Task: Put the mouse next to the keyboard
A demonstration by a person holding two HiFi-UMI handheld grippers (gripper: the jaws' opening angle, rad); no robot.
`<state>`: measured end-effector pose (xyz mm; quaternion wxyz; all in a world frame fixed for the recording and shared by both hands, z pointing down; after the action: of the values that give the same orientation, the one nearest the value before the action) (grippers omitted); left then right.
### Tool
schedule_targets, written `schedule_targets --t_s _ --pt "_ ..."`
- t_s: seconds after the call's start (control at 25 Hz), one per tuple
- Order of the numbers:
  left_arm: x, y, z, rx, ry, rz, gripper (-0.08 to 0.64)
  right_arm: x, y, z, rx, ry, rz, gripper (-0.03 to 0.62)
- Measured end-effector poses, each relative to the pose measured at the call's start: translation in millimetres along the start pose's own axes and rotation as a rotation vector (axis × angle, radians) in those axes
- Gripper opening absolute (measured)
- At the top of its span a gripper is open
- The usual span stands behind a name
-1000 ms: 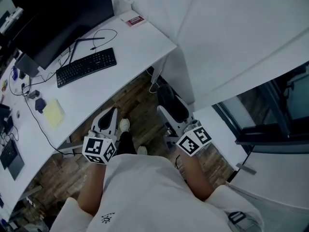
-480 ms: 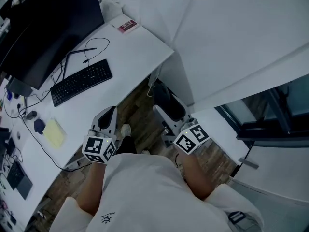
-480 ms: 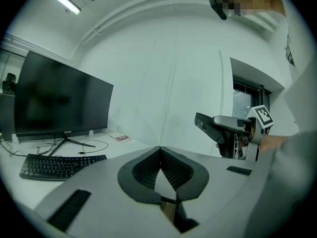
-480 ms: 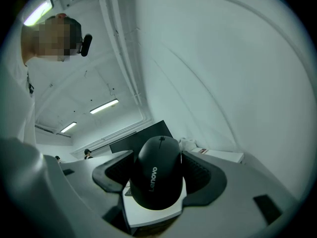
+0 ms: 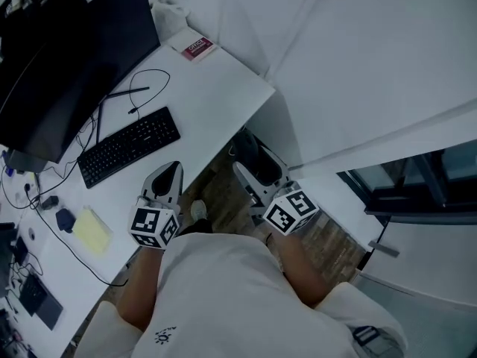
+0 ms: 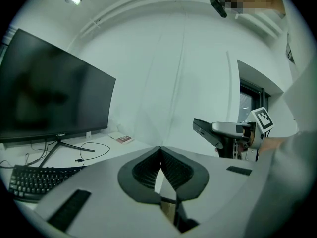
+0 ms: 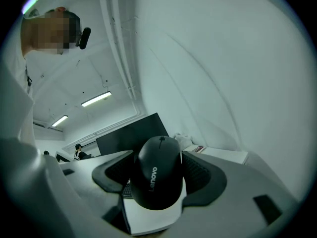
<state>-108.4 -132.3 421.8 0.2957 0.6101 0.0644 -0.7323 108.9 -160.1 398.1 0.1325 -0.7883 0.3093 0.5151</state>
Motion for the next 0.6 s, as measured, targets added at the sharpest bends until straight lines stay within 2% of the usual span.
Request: schedule_targets --t_s 0.32,0.6 --pt "-1 18 52 -0.01 -0.021 0.02 0.011 -18 66 -2 -0.03 -0.009 0.052 0.311" --pt "-9 32 84 0.022 -0.061 0.023 0.011 -33 117 -12 -0.053 -0.048 0.116 0.311"
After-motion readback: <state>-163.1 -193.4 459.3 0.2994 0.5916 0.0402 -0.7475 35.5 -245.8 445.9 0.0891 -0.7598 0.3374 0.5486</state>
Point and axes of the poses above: the fingertips, and each gripper's own axes: y forward along the fingers, z to its left, x out of its top, the point moved 5 cm from there along -y, backward along the fingers, and after that the axes turned 3 degrees about -x, right-handed, at the moved point
